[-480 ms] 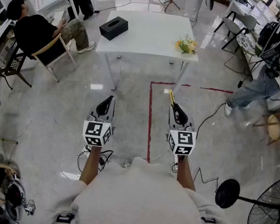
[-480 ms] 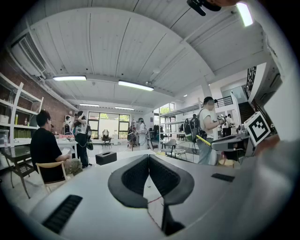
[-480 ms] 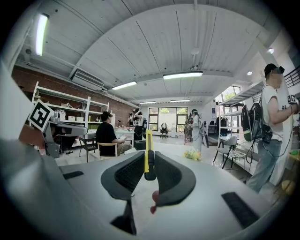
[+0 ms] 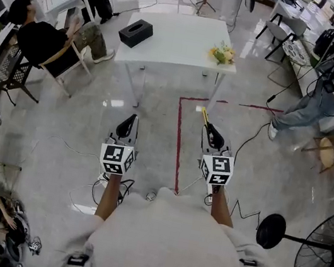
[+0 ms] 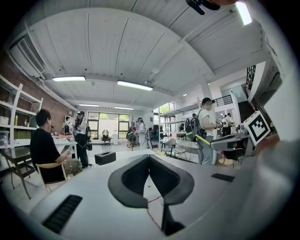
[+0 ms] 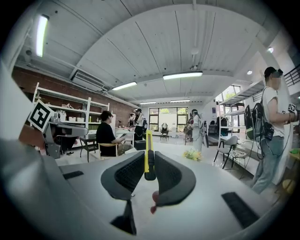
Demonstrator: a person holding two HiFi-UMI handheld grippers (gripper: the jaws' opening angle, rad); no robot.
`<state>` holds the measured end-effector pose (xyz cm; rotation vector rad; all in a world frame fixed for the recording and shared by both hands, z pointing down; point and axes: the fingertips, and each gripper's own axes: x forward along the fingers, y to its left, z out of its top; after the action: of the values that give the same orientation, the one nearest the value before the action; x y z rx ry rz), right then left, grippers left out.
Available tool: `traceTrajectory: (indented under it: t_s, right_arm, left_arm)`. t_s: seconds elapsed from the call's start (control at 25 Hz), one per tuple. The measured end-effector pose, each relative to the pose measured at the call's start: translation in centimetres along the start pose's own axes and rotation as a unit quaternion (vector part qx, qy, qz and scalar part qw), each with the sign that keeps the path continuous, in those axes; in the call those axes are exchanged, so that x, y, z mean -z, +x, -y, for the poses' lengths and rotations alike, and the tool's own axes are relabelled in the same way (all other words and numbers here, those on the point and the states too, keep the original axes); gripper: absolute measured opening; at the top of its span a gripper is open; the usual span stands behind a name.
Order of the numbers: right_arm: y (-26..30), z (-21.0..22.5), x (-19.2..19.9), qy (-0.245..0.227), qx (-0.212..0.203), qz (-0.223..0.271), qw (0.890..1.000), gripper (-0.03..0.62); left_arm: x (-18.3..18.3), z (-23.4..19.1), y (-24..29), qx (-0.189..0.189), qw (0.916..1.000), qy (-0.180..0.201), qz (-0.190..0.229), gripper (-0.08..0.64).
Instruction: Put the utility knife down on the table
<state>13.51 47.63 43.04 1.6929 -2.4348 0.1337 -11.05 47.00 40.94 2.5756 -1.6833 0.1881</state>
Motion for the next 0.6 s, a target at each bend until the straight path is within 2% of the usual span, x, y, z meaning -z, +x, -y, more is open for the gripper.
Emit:
traceTrajectory:
  t_s: [0.6]
  right_arm:
    - [-1.0,3.0,0.6,0.014,-0.015,0.007,1.000,0.083]
  left_arm:
    - [-0.3,3.8,1.7,-0.005,1.0000,-0.002,0.002,0.020]
